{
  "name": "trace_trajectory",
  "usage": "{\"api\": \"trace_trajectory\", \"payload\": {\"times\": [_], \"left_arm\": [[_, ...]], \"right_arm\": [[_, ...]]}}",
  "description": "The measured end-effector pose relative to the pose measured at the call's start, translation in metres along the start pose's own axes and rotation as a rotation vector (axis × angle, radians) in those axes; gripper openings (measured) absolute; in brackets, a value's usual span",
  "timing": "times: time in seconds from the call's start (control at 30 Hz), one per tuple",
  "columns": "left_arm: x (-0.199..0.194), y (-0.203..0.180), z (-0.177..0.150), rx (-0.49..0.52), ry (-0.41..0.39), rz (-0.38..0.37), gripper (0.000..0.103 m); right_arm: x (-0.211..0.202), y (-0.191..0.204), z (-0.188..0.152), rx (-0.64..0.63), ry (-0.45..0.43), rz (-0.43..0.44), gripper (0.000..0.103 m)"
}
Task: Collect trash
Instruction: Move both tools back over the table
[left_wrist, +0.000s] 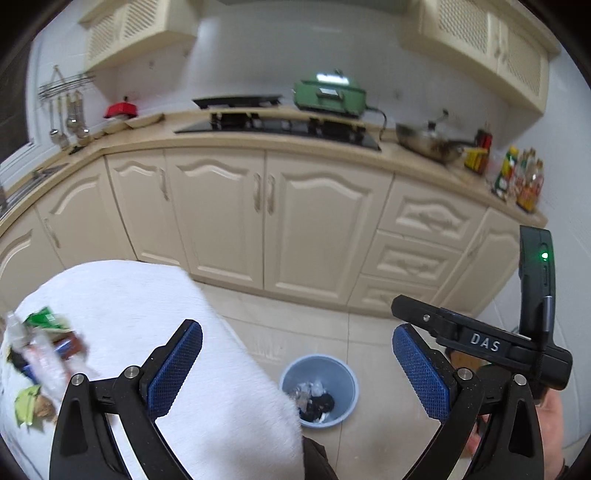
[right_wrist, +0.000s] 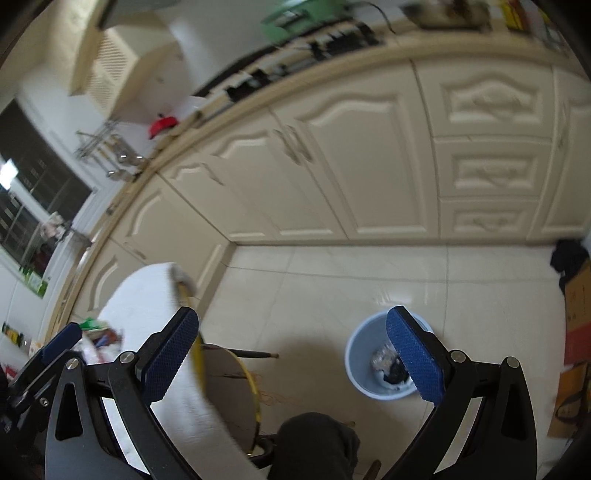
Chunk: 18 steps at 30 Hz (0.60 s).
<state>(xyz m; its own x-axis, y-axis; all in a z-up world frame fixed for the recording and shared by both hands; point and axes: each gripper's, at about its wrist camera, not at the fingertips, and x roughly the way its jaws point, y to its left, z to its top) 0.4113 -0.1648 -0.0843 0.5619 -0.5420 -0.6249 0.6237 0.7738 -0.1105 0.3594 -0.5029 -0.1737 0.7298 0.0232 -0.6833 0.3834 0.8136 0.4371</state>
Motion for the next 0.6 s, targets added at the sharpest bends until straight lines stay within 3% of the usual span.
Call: {"api": "trace_trajectory", "payload": {"times": [0.33, 0.6], "left_arm": [[-0.127, 0.046, -0.051, -0.09, -0.157, 0.086, 0.102], [-0.225, 0.065, -0.107, -0.167, -0.263, 0.204, 0.102]], "right_arm": [[-0.037, 0.095, -0.014, -0.156, -0.059, 0.111, 0.103], [-0.054, 0.169, -0.037, -0.271, -0.08, 0.221, 0.103]]}}
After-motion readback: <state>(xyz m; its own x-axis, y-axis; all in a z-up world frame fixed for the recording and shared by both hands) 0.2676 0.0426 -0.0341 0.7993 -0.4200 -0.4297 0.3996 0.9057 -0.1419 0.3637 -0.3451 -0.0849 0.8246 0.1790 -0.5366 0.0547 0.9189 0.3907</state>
